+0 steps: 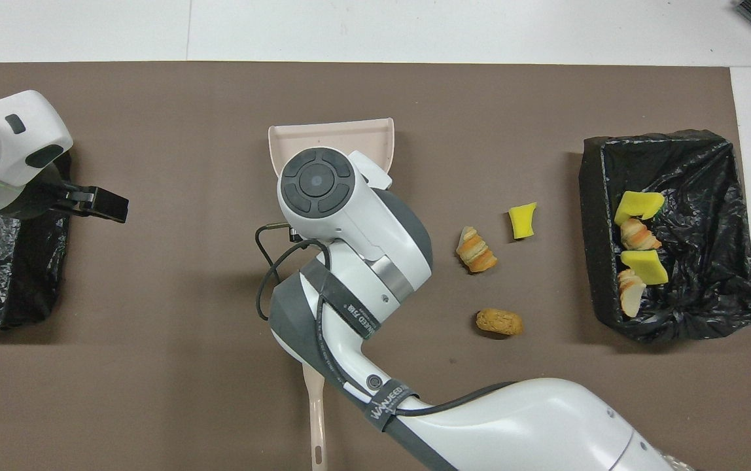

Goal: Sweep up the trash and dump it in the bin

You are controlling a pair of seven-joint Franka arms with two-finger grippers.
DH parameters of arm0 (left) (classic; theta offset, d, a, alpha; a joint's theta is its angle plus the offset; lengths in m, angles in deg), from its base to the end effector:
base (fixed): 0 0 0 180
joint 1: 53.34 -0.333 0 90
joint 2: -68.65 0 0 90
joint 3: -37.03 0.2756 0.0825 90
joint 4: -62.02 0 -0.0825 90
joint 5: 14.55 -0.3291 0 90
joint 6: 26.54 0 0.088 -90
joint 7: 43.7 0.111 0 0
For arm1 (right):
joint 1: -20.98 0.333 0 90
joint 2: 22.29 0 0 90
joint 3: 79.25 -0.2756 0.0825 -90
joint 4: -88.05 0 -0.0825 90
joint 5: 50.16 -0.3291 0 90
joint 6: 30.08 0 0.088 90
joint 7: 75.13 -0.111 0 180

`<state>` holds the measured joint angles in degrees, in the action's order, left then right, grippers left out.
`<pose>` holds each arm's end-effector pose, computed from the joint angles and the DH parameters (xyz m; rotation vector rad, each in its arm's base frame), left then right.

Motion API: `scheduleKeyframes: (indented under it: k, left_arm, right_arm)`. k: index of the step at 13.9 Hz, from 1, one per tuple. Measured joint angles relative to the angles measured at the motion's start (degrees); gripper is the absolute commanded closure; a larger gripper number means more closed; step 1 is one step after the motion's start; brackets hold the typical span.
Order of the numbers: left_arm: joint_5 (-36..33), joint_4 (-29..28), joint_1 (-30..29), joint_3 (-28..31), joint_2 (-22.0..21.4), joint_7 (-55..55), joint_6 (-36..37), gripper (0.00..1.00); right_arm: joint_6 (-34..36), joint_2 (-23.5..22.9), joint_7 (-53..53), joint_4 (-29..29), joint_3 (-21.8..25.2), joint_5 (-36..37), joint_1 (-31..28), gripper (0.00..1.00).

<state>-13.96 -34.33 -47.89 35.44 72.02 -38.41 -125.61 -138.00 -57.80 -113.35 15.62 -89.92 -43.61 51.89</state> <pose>0.5196 -0.0648 0.5171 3.1121 -0.3335 -0.0180 0.5123 0.4059 0.3801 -3.1350 -0.0923 -0.0130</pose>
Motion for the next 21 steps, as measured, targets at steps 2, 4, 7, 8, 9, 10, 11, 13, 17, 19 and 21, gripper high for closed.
scheduleKeyframes:
  k: [2,4,7,8,9,10,11,13,17,19,21]
  left_arm:
    - [0.0,0.0,0.0,0.0,0.0,0.0,-0.1,0.00]
    - [0.0,0.0,0.0,0.0,0.0,0.0,-0.1,0.00]
    - [0.0,0.0,0.0,0.0,0.0,0.0,-0.2,0.00]
    - [0.0,0.0,0.0,-0.1,0.0,0.0,-0.4,0.00]
    - [0.0,0.0,0.0,-0.1,0.0,0.0,-0.5,0.00]
    - [0.0,0.0,0.0,-0.1,0.0,0.0,-0.7,0.00]
    - [0.0,0.0,0.0,-0.1,0.0,0.0,-0.8,0.00]
    - [0.0,0.0,0.0,-0.1,0.0,0.0,-1.2,0.00]
    - [0.0,0.0,0.0,-0.2,0.2,0.0,-1.6,0.00]
    - [0.0,0.0,0.1,-0.2,0.3,0.0,-1.9,0.00]
    - [0.0,-0.1,0.1,-0.2,0.5,0.0,-2.5,0.00]
  right_arm:
    - [-0.2,-0.8,-1.2,0.0,0.0,0.0,1.2,1.00]
    - [-1.0,-1.5,-3.2,0.0,0.0,0.0,2.7,1.00]
    - [-2.0,-2.4,-5.4,-0.1,0.0,-0.3,3.9,1.00]
    - [-2.4,-2.6,-6.9,-0.1,0.0,-0.5,4.3,1.00]
    - [-2.5,-2.6,-7.9,-0.1,0.0,-0.7,4.6,1.00]
    - [-2.5,-2.6,-8.6,-0.1,0.0,-0.9,4.7,1.00]
    - [-2.5,-2.6,-9.2,-0.1,0.0,-0.9,4.8,1.00]
    - [-2.7,-2.6,-9.7,-0.4,0.0,-0.9,4.7,1.00]
    - [-3.3,-2.6,-9.7,-1.7,0.0,-0.9,4.7,0.76]
    - [-3.4,-2.6,-9.6,-1.7,0.0,-0.9,4.7,0.69]
    - [-3.4,-2.6,-9.6,-1.7,0.1,-0.9,4.6,0.60]
